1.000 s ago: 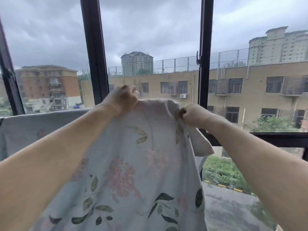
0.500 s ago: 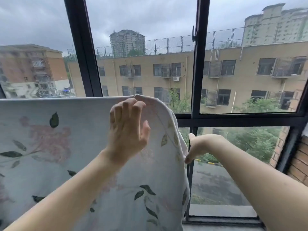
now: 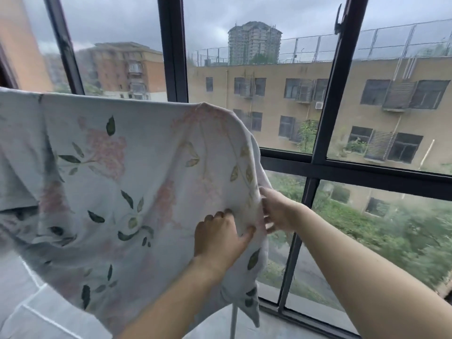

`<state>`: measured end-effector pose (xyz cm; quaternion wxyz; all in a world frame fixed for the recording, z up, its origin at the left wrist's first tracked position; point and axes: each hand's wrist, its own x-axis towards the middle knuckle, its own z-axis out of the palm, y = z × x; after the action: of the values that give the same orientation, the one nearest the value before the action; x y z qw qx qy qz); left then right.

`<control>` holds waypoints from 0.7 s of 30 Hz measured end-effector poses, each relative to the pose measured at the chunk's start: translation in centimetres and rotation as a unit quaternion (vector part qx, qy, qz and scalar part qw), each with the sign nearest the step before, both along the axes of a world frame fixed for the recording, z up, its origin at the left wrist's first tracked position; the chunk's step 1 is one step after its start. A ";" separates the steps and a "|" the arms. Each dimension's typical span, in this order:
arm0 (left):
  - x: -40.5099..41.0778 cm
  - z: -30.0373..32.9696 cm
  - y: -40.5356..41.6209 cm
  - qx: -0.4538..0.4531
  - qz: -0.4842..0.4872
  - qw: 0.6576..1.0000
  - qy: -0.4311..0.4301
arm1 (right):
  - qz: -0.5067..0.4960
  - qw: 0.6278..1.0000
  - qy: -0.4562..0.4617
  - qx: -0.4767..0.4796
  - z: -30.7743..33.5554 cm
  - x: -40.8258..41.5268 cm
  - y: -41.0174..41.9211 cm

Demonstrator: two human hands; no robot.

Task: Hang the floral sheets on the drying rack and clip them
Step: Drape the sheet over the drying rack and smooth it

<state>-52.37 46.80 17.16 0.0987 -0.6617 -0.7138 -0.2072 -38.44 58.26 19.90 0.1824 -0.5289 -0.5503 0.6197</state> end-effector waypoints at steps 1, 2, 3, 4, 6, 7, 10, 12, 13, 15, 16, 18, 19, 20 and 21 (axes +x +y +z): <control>0.0 -0.4 0.1 -0.007 0.007 1.000 -0.009 | -0.044 0.996 0.077 0.004 0.1 -0.3 0.3; 0.3 -0.7 -0.1 -0.013 0.017 1.000 -0.018 | -0.075 0.987 0.140 0.012 0.5 -0.5 0.3; 0.5 -1.0 0.0 -0.018 0.022 0.999 -0.020 | -0.098 0.978 0.186 0.019 0.9 -0.7 0.3; 0.8 -1.2 -0.1 -0.021 0.027 0.999 -0.021 | -0.111 0.970 0.214 0.024 1.2 -0.8 0.4; 1.4 -1.5 -0.3 -0.022 0.028 0.999 -0.019 | -0.137 0.959 0.245 0.039 1.9 -0.9 0.1; 1.6 -1.6 -0.3 -0.025 0.024 0.999 -0.020 | -0.156 0.956 0.242 0.061 2.3 -0.7 -0.1; 1.9 -2.1 0.1 -0.045 0.014 0.998 -0.039 | -0.204 0.945 0.179 0.185 4.2 0.8 -0.2; 2.0 -2.2 0.5 -0.059 -0.002 0.996 -0.067 | -0.209 0.941 0.130 0.232 5.6 2.9 0.3; 1.9 -2.2 0.6 -0.062 -0.017 0.995 -0.078 | -0.217 0.940 0.134 0.226 6.5 3.8 0.3; 2.3 -1.9 0.4 -0.058 -0.032 0.994 -0.088 | -0.244 0.931 0.196 0.188 8.6 5.9 -0.2; 2.9 -1.8 0.4 -0.057 -0.029 0.994 -0.084 | -0.251 0.924 0.232 0.172 9.8 7.1 -0.2; 3.6 -1.7 0.2 -0.066 0.000 0.996 -0.052 | -0.265 0.911 0.277 0.154 12.0 8.5 0.2; 4.2 -1.8 0.0 -0.070 0.019 0.997 -0.031 | -0.271 0.904 0.298 0.143 13.0 9.2 0.3; 5.1 -1.7 -0.2 -0.068 0.036 0.997 -0.014 | -0.273 0.893 0.333 0.135 14.0 9.7 0.2; 5.9 -1.7 -0.4 -0.065 0.042 0.997 -0.006 | -0.268 0.878 0.373 0.134 14.8 10.1 0.0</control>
<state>-46.43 46.40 15.43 0.0600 -0.6352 -0.7532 -0.1599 -28.33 58.31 34.68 0.6025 -0.3566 -0.3560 0.6189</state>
